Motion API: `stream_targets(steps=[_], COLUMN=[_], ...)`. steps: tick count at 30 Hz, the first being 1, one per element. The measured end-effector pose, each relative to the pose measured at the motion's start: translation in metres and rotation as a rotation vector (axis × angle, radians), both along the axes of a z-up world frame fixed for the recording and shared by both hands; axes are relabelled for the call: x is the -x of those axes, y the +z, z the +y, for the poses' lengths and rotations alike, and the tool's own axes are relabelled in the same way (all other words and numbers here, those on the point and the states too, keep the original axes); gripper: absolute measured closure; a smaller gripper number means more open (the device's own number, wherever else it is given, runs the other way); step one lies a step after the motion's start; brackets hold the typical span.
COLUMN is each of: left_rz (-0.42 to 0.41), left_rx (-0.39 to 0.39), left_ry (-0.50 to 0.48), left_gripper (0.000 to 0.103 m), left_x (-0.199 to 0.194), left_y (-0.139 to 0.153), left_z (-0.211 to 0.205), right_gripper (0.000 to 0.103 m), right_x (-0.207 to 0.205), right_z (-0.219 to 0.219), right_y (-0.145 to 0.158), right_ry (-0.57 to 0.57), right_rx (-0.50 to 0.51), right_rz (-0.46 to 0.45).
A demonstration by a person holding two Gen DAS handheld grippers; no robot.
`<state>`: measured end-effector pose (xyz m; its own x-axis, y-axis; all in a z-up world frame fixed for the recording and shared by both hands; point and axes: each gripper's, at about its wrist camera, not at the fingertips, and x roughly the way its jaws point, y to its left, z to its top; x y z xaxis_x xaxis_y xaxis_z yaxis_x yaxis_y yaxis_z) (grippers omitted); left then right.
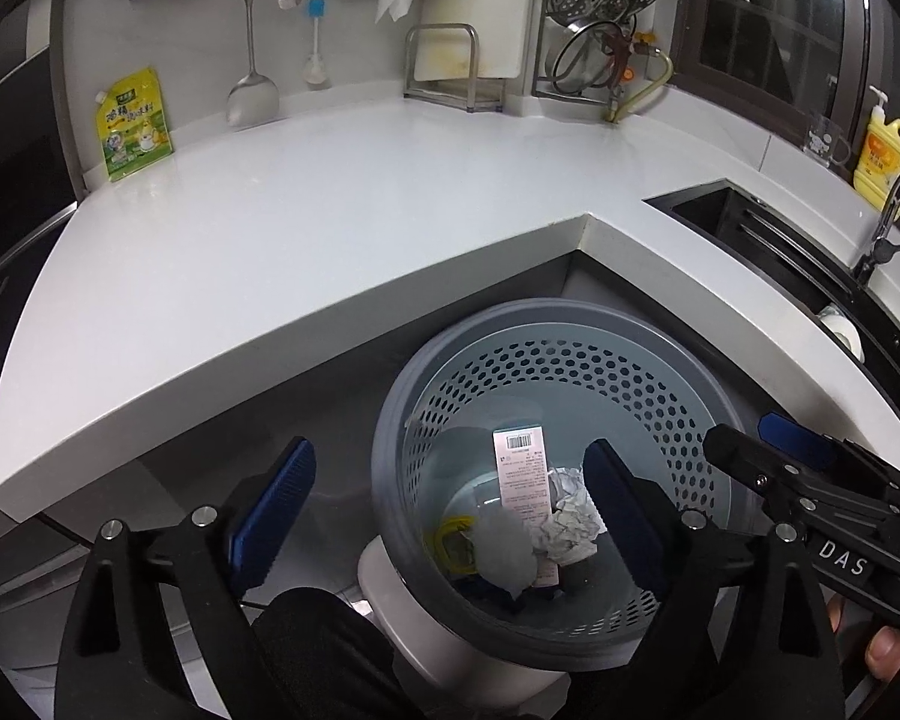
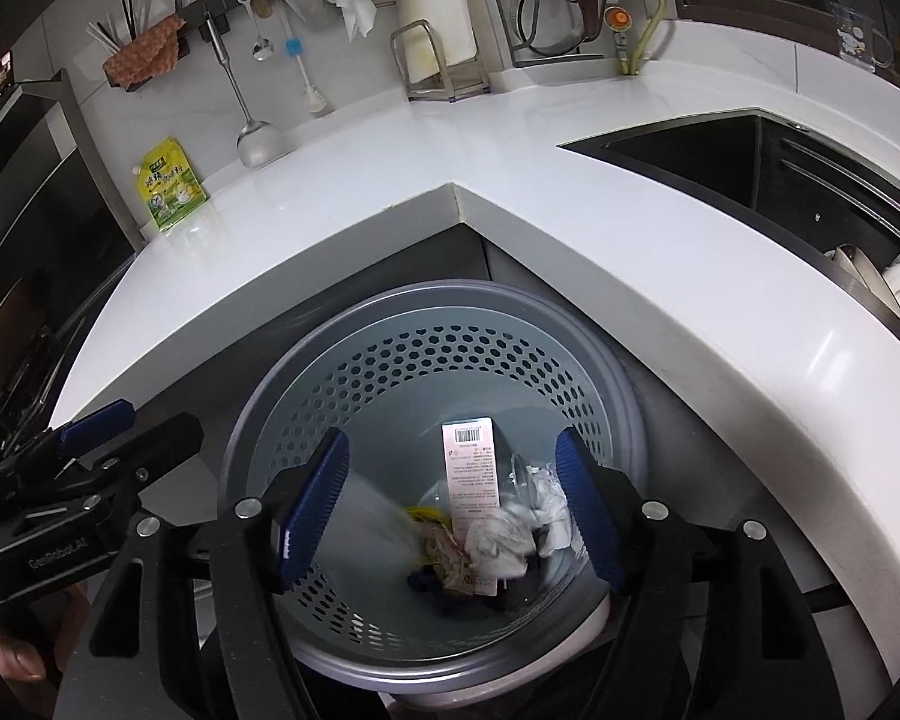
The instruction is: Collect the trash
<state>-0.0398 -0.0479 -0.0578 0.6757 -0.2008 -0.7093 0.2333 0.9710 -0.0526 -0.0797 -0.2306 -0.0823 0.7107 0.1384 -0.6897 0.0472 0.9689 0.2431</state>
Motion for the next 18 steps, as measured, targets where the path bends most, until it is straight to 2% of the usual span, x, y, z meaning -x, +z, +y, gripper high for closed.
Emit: stream_targets(steps=[18], left_rz=[-0.008], left_rx=[-0.015], left_ry=[0.021], left_gripper=[0.007], left_x=[0.0087], left_y=[0.0032], left_z=[-0.0008], right_gripper=[0.035], right_x=[0.0103], right_z=[0.0015], right_y=[0.0036], right_ry=[-0.013], right_rx=[0.011], right_rz=[-0.010])
